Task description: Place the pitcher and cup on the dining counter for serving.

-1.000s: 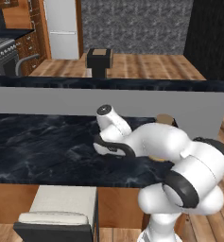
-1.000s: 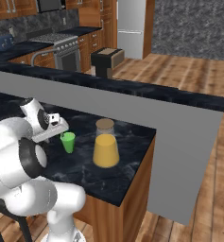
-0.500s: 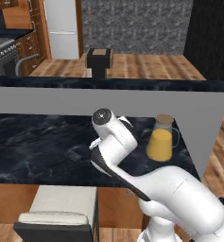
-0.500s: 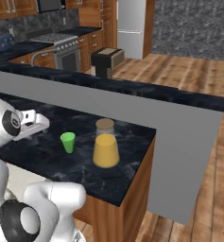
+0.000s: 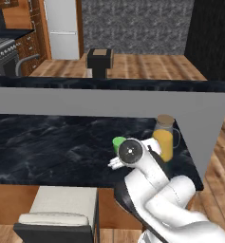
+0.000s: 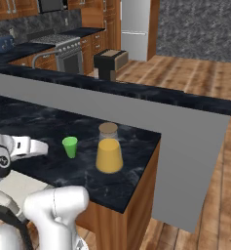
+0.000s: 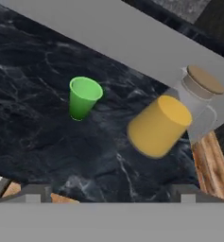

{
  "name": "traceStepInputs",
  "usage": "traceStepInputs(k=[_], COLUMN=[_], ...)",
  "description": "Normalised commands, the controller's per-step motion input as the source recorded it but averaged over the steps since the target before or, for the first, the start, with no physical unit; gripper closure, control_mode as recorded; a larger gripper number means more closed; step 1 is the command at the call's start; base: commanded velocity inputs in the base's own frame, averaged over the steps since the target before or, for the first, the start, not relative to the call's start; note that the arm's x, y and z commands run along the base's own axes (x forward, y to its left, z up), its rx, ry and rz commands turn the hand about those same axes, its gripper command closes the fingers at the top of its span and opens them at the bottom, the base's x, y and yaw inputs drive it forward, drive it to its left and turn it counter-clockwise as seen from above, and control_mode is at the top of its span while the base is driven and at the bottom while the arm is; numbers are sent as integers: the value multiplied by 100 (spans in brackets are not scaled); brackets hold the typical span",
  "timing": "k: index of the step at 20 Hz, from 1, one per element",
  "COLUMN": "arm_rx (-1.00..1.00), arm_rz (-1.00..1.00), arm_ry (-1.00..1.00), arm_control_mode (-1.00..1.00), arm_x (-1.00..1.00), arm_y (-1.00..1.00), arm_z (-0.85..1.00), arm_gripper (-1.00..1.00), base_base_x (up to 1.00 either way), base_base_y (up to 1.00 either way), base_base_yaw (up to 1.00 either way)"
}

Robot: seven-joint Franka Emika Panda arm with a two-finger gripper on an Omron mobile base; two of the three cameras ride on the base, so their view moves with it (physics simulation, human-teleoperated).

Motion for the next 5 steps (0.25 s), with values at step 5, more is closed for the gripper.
traceStepInputs(k=[5], arm_rx=[32], arm_rz=[-8], arm_ry=[-12], arm_control_mode=[-100], arm_x=[-98], arm_y=[-97], arm_z=[31], arm_gripper=[-100], base_base_x=[0], base_base_y=[0], base_base_yaw=[0])
